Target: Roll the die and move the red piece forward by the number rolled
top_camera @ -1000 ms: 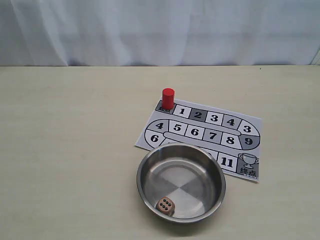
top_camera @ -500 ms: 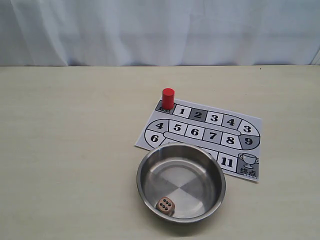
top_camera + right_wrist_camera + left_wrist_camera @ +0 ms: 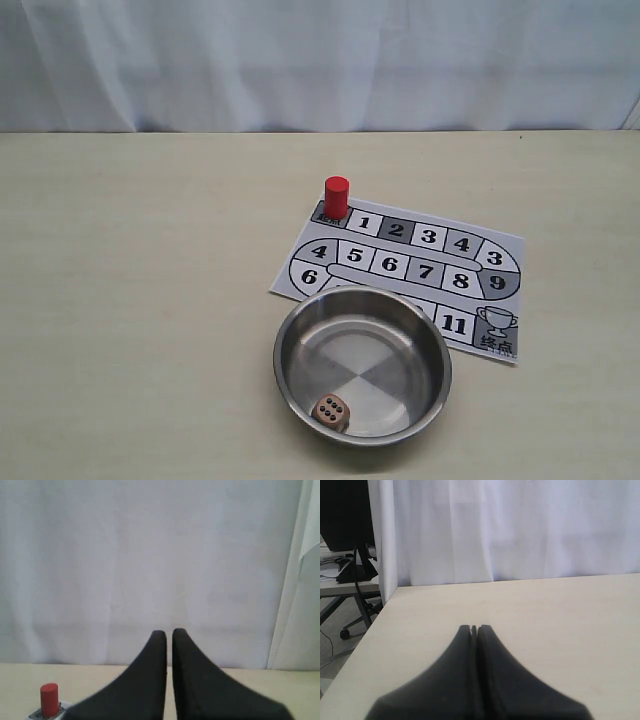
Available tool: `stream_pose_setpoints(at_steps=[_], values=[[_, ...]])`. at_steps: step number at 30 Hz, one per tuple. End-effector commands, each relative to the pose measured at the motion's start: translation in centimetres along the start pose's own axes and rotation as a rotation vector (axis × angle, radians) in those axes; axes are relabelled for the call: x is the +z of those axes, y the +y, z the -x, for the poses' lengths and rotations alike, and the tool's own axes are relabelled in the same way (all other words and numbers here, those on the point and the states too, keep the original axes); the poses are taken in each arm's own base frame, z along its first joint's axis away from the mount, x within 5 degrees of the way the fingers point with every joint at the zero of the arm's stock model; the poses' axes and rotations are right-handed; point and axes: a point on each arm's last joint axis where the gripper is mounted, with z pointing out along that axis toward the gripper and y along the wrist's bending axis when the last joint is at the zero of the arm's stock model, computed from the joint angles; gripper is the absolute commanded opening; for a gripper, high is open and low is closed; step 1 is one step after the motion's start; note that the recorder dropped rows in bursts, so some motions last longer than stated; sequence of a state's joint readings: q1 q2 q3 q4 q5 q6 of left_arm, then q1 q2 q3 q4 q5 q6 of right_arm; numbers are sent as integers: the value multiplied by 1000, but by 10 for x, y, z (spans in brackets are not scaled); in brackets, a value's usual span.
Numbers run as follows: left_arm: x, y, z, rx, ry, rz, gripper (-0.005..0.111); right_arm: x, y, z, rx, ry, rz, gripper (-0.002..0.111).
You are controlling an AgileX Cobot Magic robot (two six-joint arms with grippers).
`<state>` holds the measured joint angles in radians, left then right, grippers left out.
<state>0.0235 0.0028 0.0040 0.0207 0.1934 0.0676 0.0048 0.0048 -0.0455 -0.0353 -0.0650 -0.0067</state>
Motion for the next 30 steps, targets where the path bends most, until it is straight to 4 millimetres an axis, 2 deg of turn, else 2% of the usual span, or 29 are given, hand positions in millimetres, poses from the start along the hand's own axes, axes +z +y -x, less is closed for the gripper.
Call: stream_pose_setpoints(at_steps=[1,6,9,17,23,26,30], values=[[-1,0,2,-12,-15,-2,0,-3,-2,34,9,-25,-2,4],[-1,0,2,-12,-15,-2,0,-12,-4,73,10,-17,-7,4],[-1,0,2,-12,-15,-2,0,-8,-5,92,10,49,-7,4],[-1,0,2,-12,-15,-2,0,36,-6,116,10,274,-3,4],[-1,0,2,-12,-15,-2,0,84,1,104,12,505,71,6],[-1,0,2,-12,-11,-2,0,101,15,93,-70,638,215,20],[-1,0,2,-12,-12,-2,0,119,38,78,-102,730,383,41]])
